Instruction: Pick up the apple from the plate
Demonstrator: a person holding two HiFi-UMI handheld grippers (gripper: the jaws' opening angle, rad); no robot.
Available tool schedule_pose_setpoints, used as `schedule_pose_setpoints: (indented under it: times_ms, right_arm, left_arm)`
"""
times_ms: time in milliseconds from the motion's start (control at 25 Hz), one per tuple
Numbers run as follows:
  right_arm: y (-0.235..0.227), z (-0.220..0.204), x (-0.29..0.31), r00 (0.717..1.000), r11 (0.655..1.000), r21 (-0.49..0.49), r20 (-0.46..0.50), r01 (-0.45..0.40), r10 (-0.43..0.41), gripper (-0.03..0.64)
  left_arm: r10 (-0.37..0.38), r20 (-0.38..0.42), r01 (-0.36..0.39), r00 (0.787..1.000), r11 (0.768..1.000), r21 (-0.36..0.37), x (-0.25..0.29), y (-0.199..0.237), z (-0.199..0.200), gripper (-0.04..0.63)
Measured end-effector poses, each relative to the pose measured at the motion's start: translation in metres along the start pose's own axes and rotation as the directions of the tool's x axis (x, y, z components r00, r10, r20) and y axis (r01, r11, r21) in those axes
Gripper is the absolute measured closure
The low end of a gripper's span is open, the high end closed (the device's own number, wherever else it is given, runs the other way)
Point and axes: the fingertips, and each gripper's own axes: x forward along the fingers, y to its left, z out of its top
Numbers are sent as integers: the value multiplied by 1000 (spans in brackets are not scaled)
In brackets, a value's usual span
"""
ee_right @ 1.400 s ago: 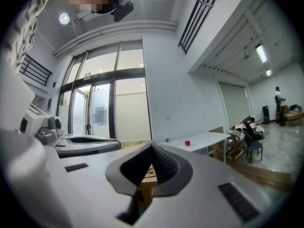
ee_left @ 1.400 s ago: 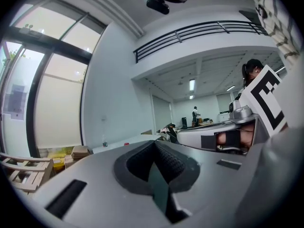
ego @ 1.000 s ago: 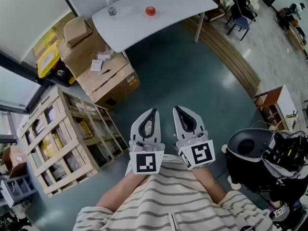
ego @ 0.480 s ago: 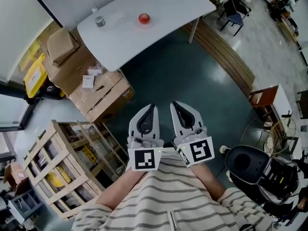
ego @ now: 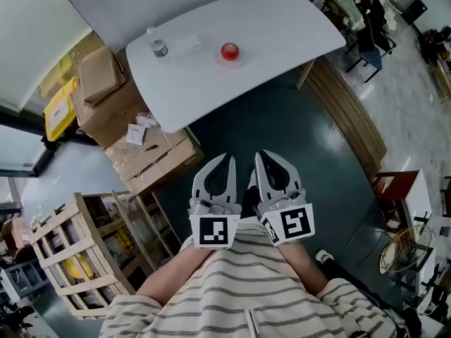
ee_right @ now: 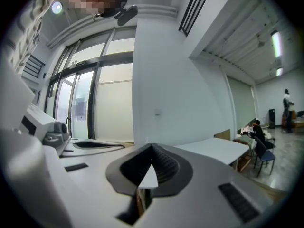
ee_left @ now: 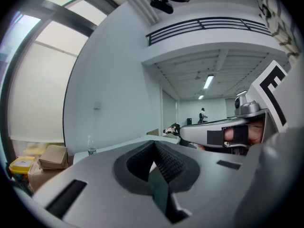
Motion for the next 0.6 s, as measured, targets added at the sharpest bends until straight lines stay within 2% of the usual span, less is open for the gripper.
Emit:
schedule_pose_setpoints:
  times_ms: [240,440,600]
  right_arm:
    - [-81,21,58,996,996,1,-3,-91,91,606]
    - [-140,34,101,989,989,3,10,-146,146,606]
    - [-180,32,123,986,986,27,-2,-167,167,606]
  left_arm:
    - [80,4,-80,997,997,14,101,-2,26,594]
    - [123,-20,-123,992,992,7,176,-7,30,594]
    - [159,-57,-161,986,986,-34,219,-9,24,594]
